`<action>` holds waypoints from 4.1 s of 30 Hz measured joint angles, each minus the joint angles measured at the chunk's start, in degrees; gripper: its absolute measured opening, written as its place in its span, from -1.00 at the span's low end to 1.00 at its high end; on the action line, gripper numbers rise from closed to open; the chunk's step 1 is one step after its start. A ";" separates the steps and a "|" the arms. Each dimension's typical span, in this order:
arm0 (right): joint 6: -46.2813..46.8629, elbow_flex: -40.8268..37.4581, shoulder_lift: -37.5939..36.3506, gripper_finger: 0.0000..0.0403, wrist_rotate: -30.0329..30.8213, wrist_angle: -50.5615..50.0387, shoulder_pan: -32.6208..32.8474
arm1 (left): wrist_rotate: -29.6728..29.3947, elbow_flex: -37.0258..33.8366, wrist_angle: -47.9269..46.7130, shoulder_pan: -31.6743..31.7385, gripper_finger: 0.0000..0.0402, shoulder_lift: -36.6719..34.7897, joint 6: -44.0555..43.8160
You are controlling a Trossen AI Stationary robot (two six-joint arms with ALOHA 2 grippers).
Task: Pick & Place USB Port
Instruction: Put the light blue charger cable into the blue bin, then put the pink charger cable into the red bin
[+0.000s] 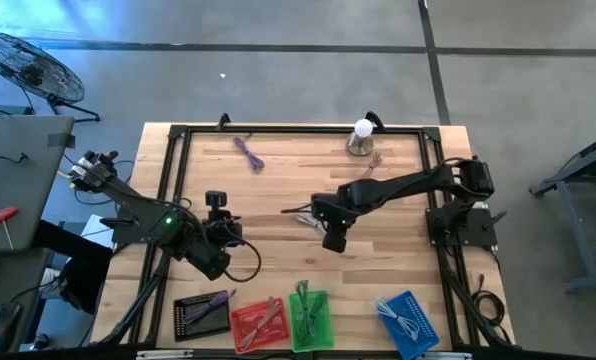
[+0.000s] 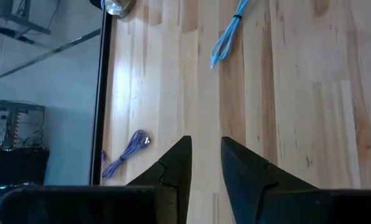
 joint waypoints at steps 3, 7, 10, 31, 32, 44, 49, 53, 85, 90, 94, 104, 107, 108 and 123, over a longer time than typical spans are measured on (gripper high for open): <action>-0.90 -1.52 0.00 -0.54 -1.88 2.50 -1.07 | -0.74 0.00 -0.01 0.00 -0.60 0.00 -0.26; -1.79 -2.33 0.00 -0.35 -1.28 2.47 -1.55 | -1.46 0.00 -0.02 0.02 -0.60 0.00 -1.13; -3.39 -2.33 0.00 -0.23 -1.00 2.93 -1.58 | -2.59 0.00 0.00 0.00 -0.60 0.00 -1.85; -5.93 -4.26 4.22 -0.14 -3.10 7.01 -1.53 | -3.55 0.02 0.51 0.00 -0.60 0.02 -7.85; -5.88 -4.26 4.73 -0.14 -3.33 7.44 -1.49 | -3.54 0.01 0.44 0.00 -0.60 0.02 -7.85; -6.07 -3.98 9.25 -0.25 -1.98 8.88 -1.79 | -0.63 0.02 0.22 -0.02 -0.60 0.02 -9.34; -6.06 -2.89 9.16 -0.78 -0.79 7.08 -1.87 | -0.53 0.02 0.26 -0.02 -0.60 0.04 -9.51; -3.64 -2.25 8.17 -0.91 -0.35 4.16 -0.97 | -0.54 0.02 0.33 -0.02 -0.60 0.07 -9.51; 95.23 3.85 -3.96 -0.99 20.39 -14.41 60.24 | -1.96 -0.02 9.02 -0.02 -0.60 0.09 -10.65; 101.65 3.83 0.14 -0.99 16.89 -11.13 63.73 | -1.07 -0.02 11.95 -0.02 -0.60 0.11 -10.67; 104.67 3.83 2.62 -0.99 14.83 -8.47 65.35 | -0.96 -0.03 14.11 -0.02 -0.60 0.11 -10.69; 104.71 3.83 6.84 -0.62 12.30 -4.84 65.45 | 0.13 -0.03 16.73 -0.02 -0.60 0.12 -10.68; 104.63 3.83 6.51 -0.45 12.09 -4.72 65.10 | 1.02 -0.04 16.70 -0.02 -0.60 0.13 -10.67; 104.65 3.83 6.20 -0.41 11.58 -4.73 65.09 | 1.18 -0.02 16.68 -0.02 -0.60 0.13 -10.67; 91.39 3.83 -8.72 -0.32 32.34 -18.57 58.30 | 2.63 -0.07 16.23 0.02 -0.60 1.66 -5.39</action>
